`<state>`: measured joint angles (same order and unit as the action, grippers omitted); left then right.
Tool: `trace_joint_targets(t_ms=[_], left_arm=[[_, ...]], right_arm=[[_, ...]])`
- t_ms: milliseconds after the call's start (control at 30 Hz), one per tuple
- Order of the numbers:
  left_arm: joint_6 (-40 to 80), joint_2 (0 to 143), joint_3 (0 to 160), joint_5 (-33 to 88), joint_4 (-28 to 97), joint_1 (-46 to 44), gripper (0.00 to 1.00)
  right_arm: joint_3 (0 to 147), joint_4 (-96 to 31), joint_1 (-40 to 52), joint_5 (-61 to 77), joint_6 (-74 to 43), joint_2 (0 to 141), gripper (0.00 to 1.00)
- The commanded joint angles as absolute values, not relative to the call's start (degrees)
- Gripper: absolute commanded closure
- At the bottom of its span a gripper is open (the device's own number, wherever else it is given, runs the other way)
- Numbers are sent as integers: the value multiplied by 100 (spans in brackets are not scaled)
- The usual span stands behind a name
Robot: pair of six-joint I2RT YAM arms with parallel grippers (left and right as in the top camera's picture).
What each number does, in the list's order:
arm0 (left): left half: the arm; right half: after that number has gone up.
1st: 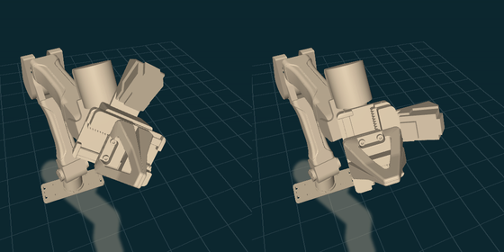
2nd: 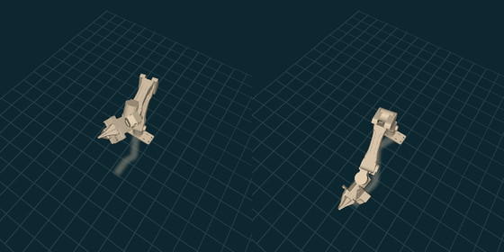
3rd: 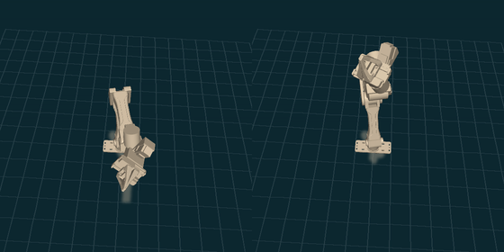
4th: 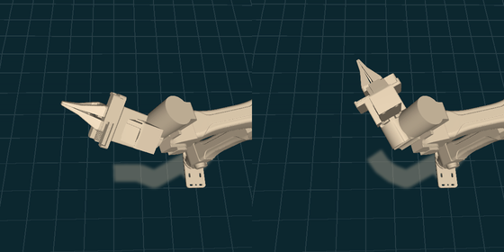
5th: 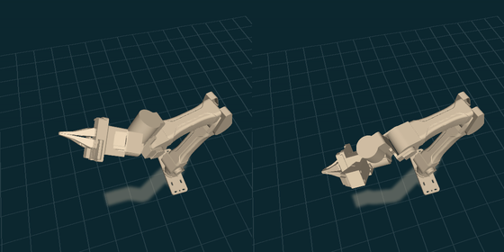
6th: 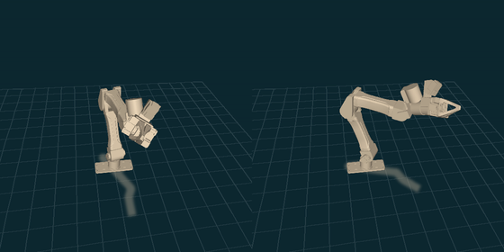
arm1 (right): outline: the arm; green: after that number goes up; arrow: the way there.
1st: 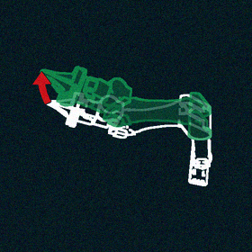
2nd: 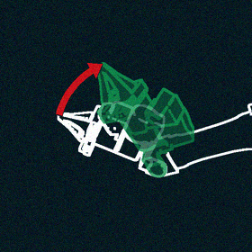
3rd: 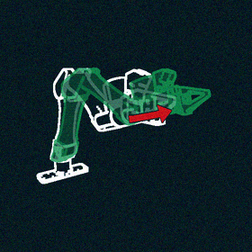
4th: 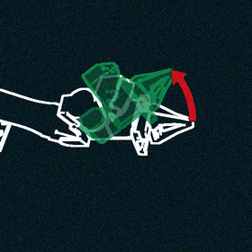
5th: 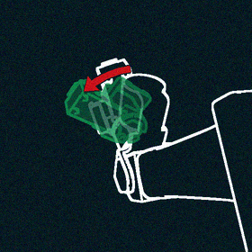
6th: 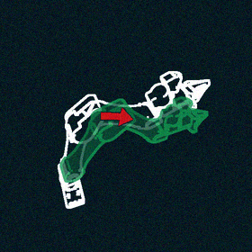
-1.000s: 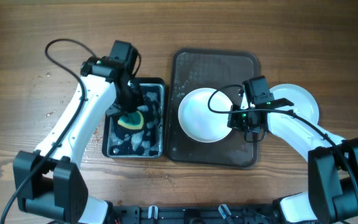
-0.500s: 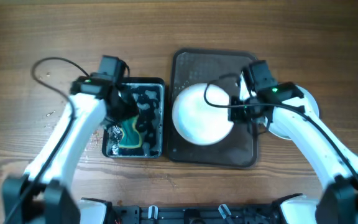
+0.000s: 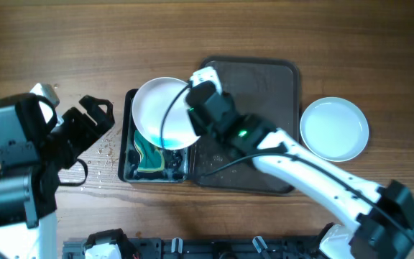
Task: Clean dirty plates on tray and stack at the side
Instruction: 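Lift the plate with the right gripper and rinse it over the black tray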
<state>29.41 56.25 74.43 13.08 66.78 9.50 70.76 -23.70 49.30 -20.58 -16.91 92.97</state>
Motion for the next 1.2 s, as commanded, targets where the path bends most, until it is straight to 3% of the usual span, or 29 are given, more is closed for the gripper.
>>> trace_joint_targets(t_ms=[0, 533, 1167], left_arm=[[2893, 5472, 7507, 1496, 6696, 991, 0], [2893, 5529, 7507, 1496, 6694, 991, 0], [2893, 5529, 7507, 1496, 6694, 991, 0]], right_arm=[[7168, -1925, 5365, -3924, -1127, 9430, 96], [7168, -1013, 6563, -6687, 1385, 9428, 96], [7168, -642, 7091, -6945, 2255, 9430, 96]])
